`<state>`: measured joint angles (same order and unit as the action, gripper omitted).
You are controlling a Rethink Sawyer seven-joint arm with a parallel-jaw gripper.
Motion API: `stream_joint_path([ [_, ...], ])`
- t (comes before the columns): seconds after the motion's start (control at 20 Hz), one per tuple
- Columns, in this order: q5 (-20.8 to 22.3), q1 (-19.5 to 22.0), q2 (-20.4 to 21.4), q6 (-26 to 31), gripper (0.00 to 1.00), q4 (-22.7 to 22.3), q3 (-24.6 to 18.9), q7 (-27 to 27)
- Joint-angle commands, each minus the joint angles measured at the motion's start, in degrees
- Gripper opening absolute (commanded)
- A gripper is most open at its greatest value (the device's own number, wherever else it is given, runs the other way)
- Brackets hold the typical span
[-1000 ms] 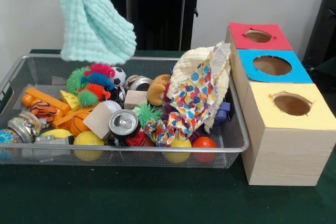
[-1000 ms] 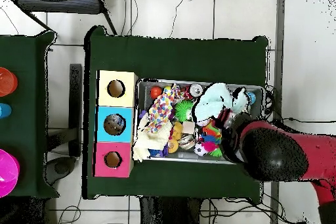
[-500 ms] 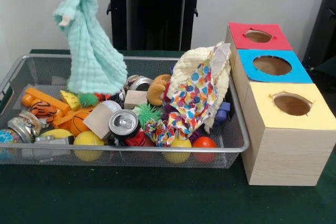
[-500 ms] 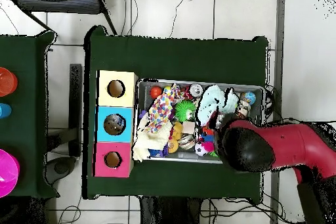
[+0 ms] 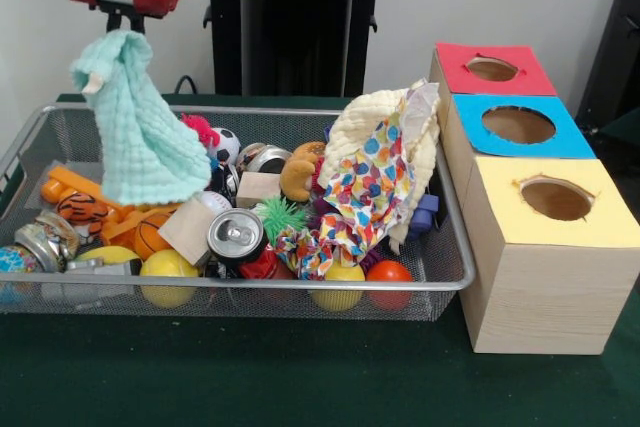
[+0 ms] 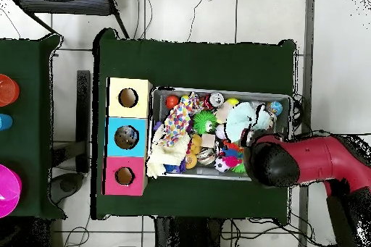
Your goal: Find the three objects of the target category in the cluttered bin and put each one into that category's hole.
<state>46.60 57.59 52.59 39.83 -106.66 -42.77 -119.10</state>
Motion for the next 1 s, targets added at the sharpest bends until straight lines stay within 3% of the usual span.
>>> stream_joint_path([
  [0.05, 5.8, -1.9, -1.2, 6.8, 0.00, 3.0, 6.5, 7.1],
  [0.2, 5.5, -2.2, 2.3, 7.9, 0.00, 2.1, 7.8, 7.4],
  [0.3, 5.2, -1.7, 2.3, 8.5, 0.00, 1.8, 8.6, 8.3],
  [0.6, 7.0, -1.1, -5.0, 9.9, 0.00, 4.0, 12.0, 8.9],
  [0.75, 7.7, -0.7, -10.1, 7.9, 0.00, 4.7, 13.0, 8.8],
  [1.0, 6.8, -1.0, -13.1, 6.7, 0.00, 4.4, 14.4, 8.8],
])
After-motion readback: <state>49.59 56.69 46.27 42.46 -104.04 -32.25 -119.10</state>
